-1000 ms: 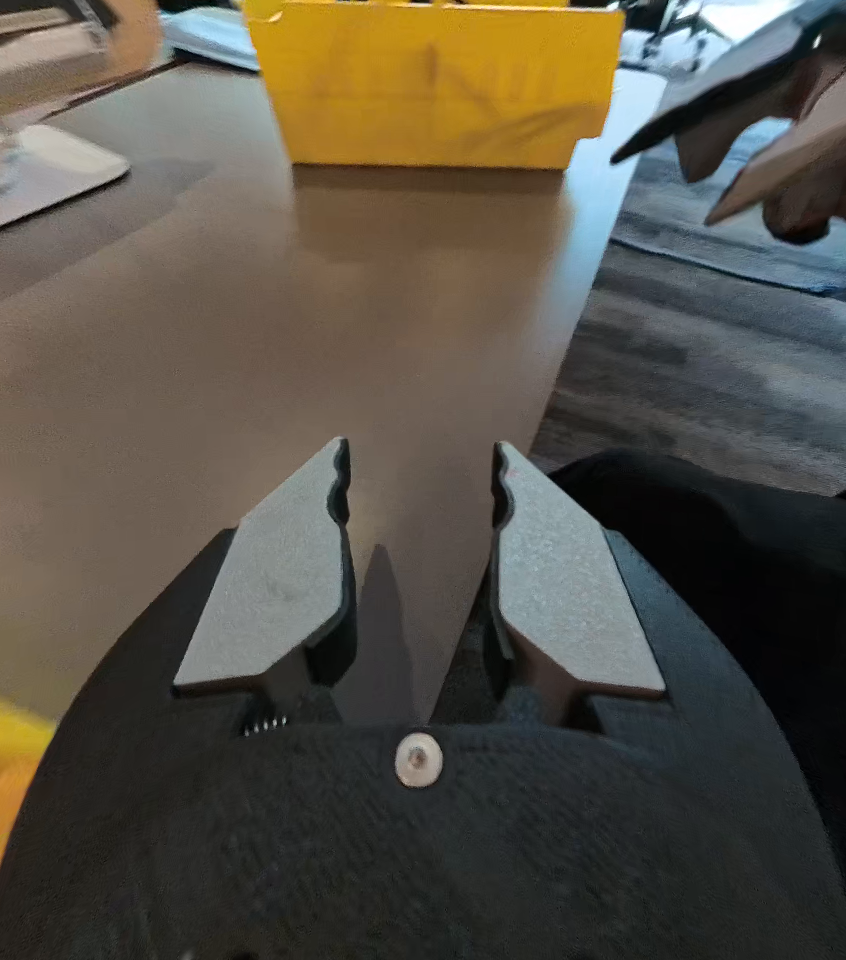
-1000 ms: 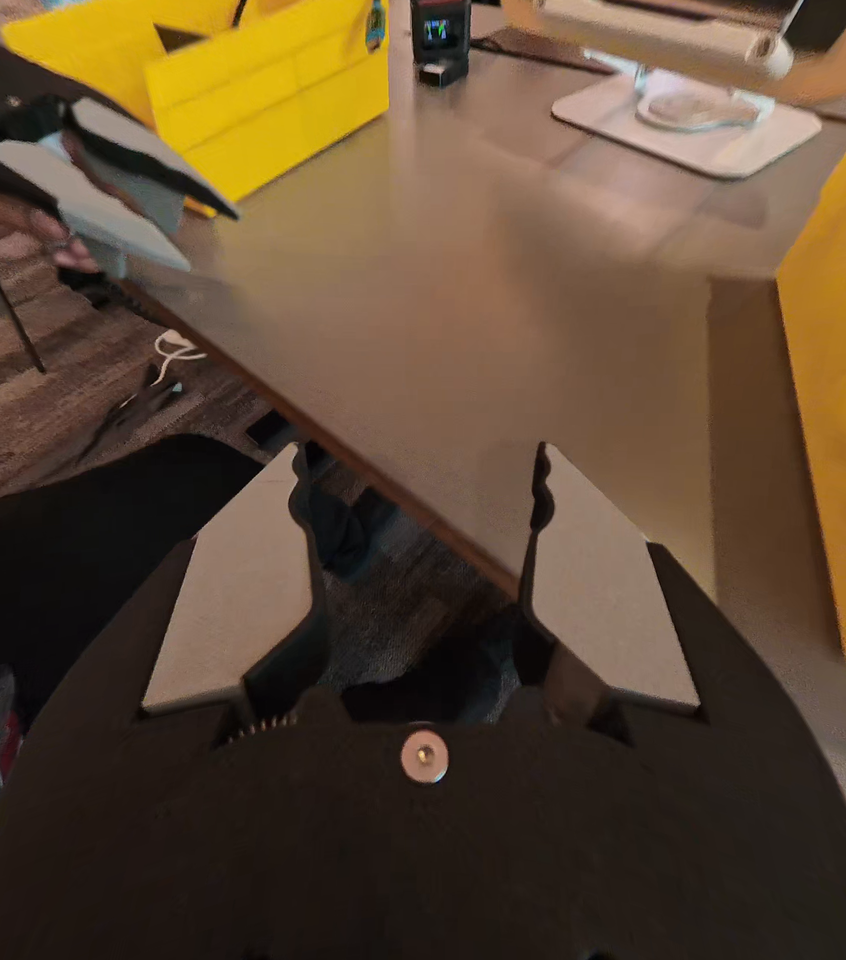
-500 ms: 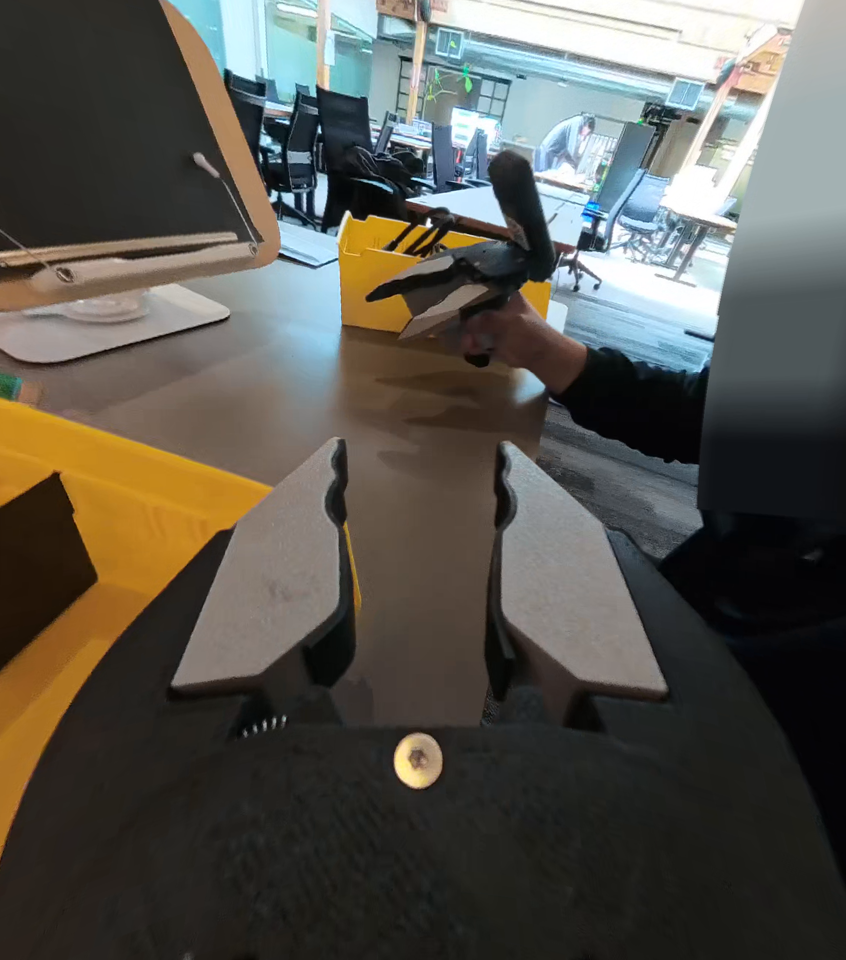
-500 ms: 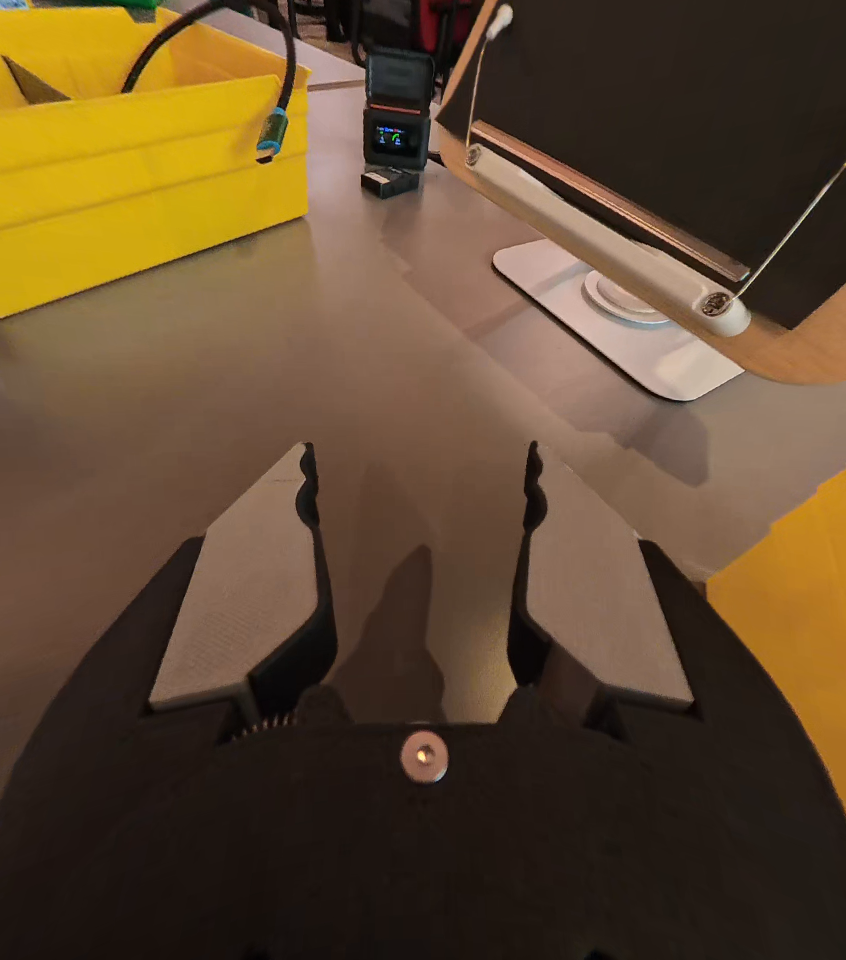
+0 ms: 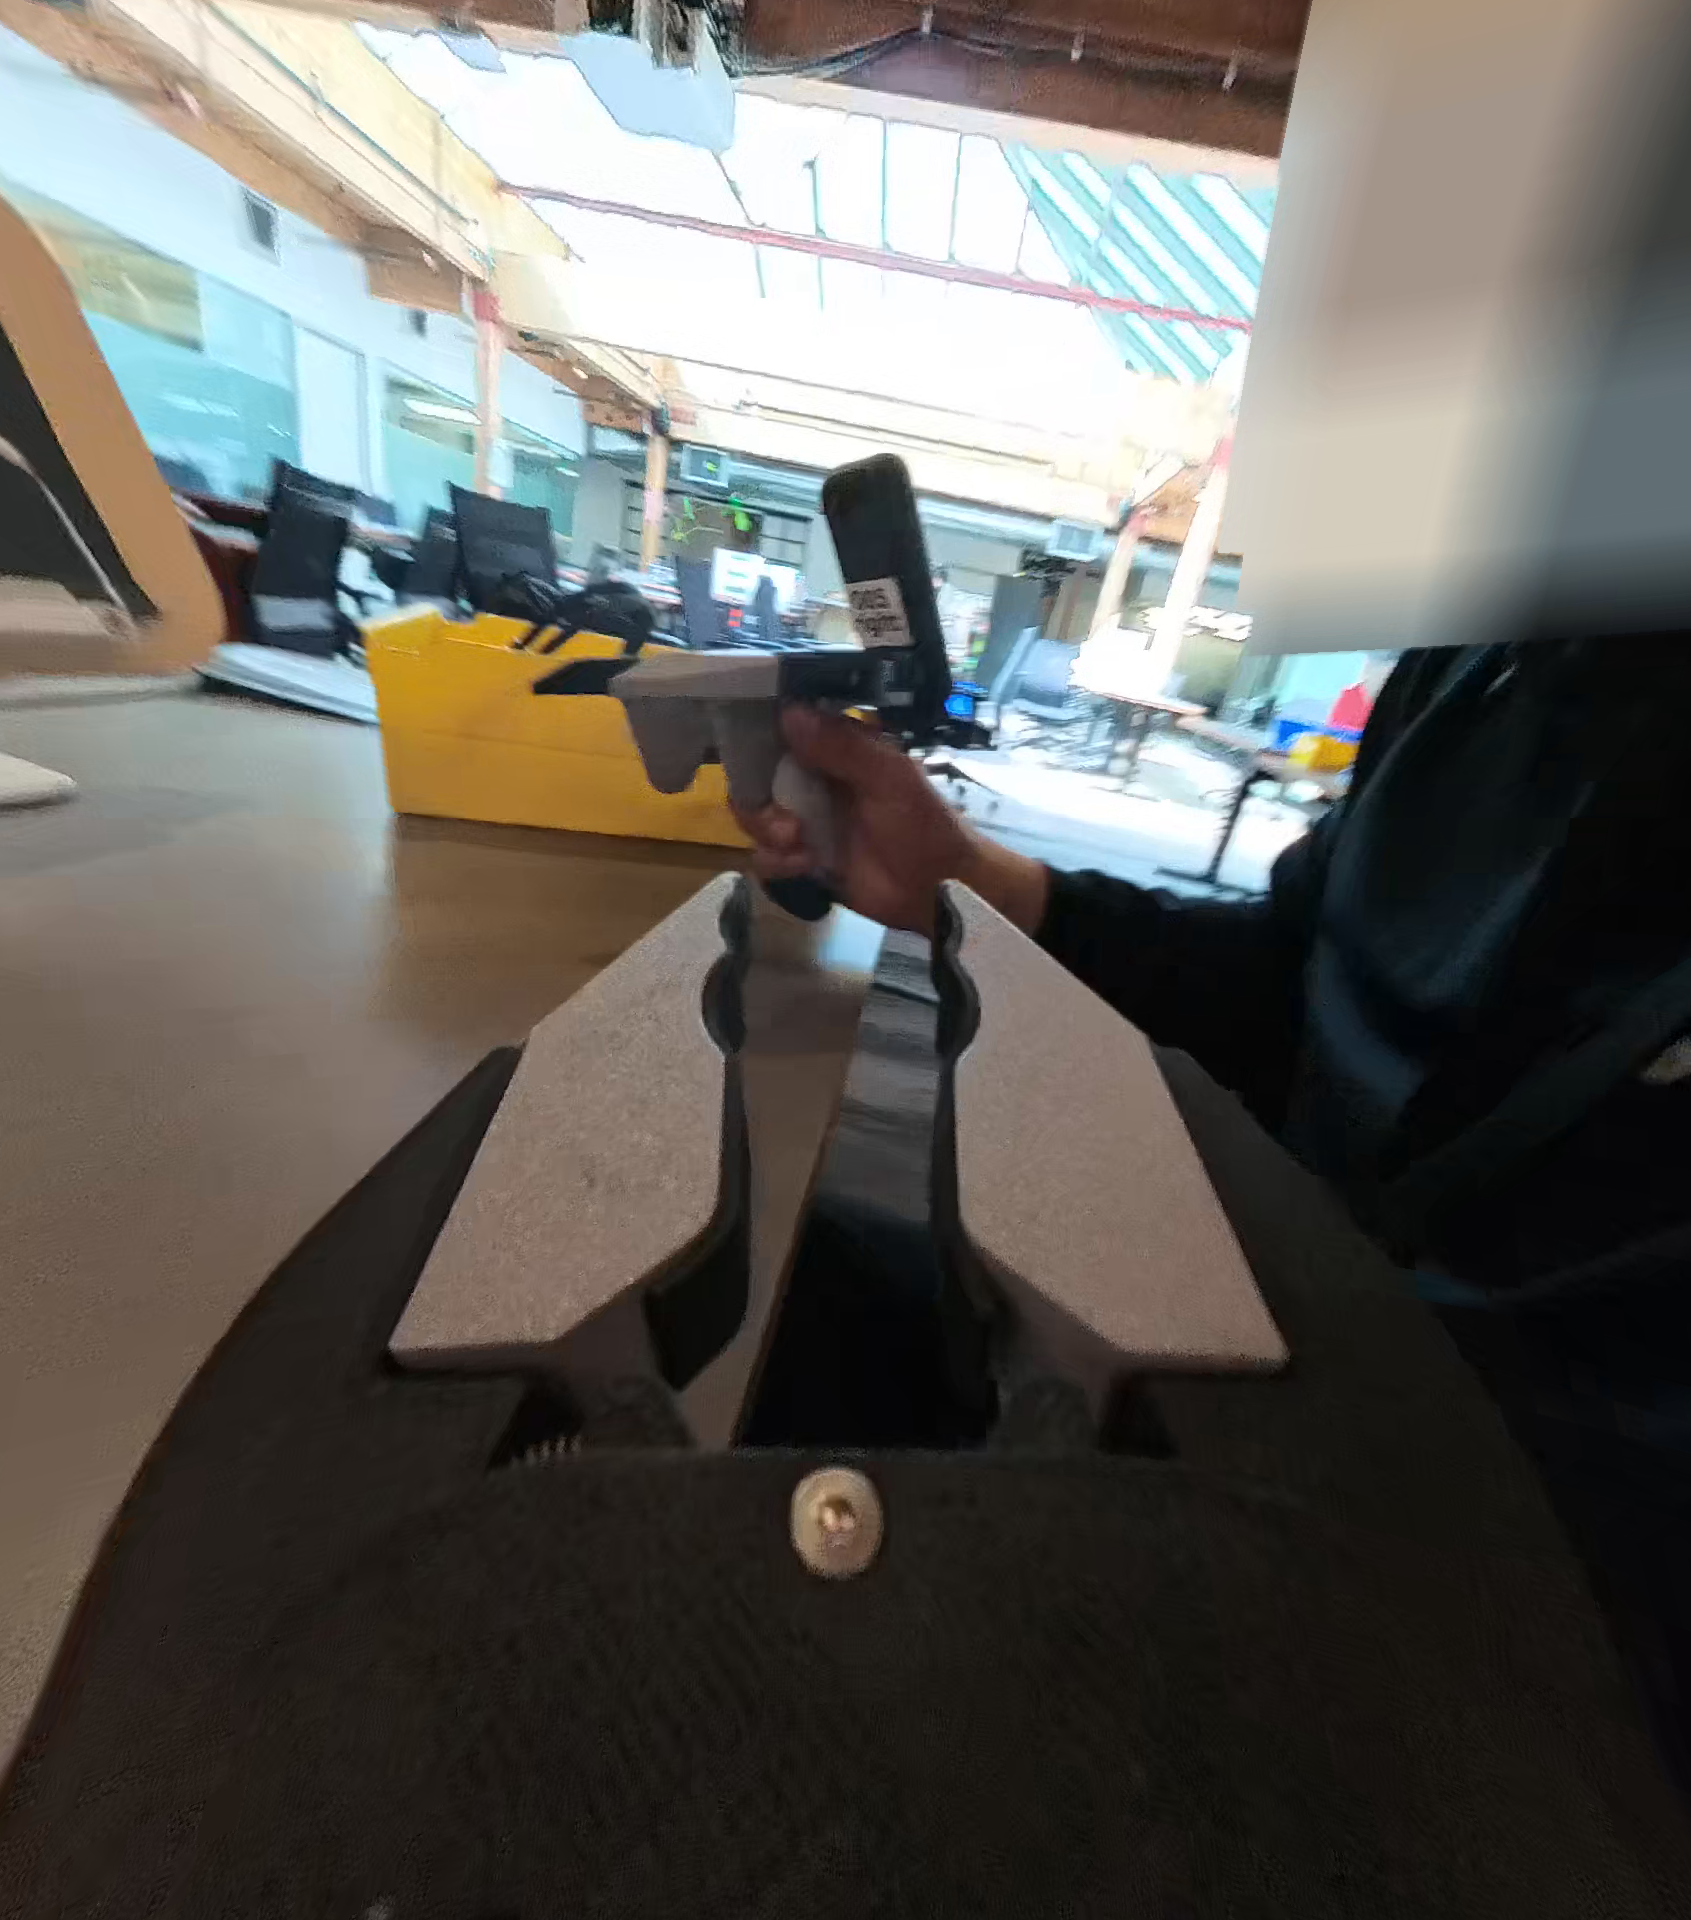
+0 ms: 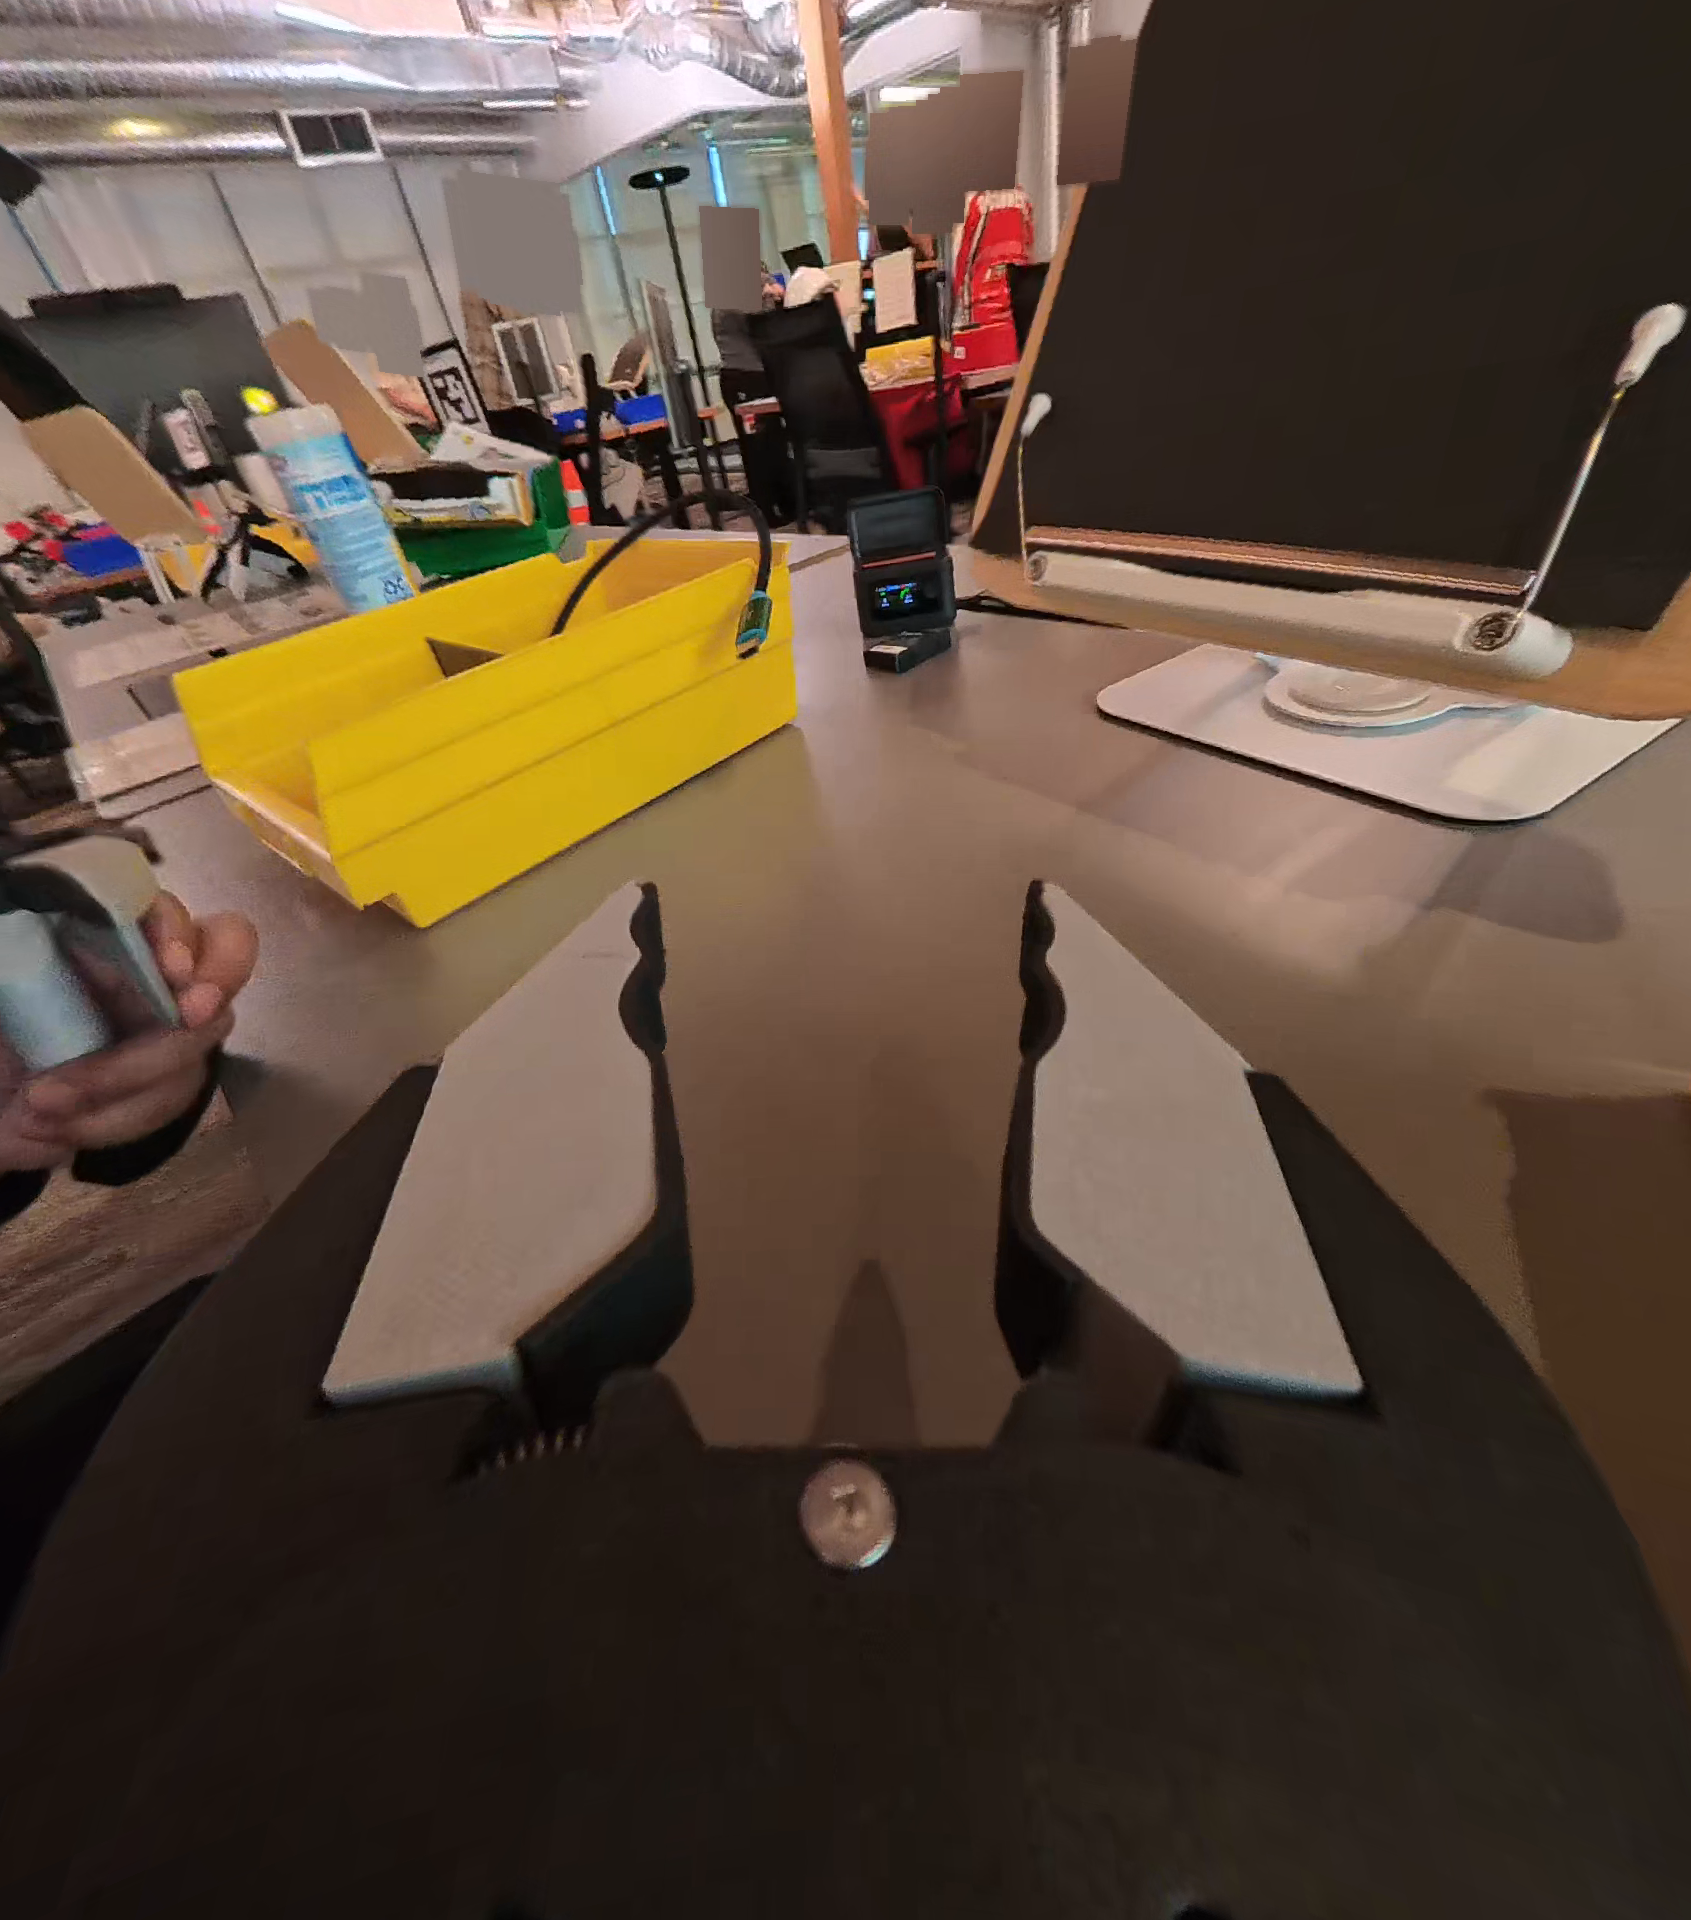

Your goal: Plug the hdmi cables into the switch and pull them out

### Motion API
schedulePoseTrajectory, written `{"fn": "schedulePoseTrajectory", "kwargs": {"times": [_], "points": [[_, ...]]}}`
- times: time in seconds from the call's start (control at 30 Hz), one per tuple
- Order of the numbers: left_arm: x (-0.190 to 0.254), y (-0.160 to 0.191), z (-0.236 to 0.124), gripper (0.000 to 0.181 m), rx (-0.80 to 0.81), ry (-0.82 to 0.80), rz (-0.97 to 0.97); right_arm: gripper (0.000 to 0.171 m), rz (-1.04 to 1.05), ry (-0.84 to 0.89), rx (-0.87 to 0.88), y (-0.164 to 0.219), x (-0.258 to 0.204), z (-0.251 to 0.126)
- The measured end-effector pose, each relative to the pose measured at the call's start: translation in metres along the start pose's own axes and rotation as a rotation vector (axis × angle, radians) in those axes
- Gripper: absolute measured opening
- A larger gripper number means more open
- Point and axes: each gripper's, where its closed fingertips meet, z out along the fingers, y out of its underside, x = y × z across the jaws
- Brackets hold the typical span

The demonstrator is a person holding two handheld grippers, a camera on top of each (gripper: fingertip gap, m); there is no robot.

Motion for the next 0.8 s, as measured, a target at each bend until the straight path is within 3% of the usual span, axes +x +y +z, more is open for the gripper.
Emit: {"fn": "schedulePoseTrajectory", "kwargs": {"times": [0.13, 0.27, 0.37, 0.57, 0.63, 0.73, 0.8], "points": [[-0.006, 0.001, -0.002, 0.017, 0.023, -0.226, 0.322, 0.07, -0.081, 0.18, 0.058, 0.005, -0.002, -0.024], [-0.011, 0.011, -0.005, 0.014, 0.025, -0.375, 0.486, 0.065, -0.162, 0.283, 0.172, -0.001, -0.005, -0.047], [-0.019, 0.036, -0.01, 0.019, -0.031, -0.399, 0.5, 0.058, -0.206, 0.338, 0.246, -0.008, -0.002, -0.056], [-0.025, 0.027, -0.018, 0.032, -0.01, -0.41, 0.408, 0.056, -0.242, 0.338, 0.383, -0.02, -0.011, -0.074], [-0.03, 0.021, -0.022, 0.034, 0.014, -0.435, 0.362, 0.05, -0.241, 0.323, 0.367, -0.018, -0.012, -0.071], [-0.03, 0.027, -0.026, 0.041, -0.032, -0.436, 0.356, 0.068, -0.19, 0.284, 0.262, -0.009, -0.007, -0.057], [-0.026, 0.029, -0.035, 0.038, -0.041, -0.474, 0.423, 0.062, -0.211, 0.286, 0.249, -0.008, -0.009, -0.055]]}}
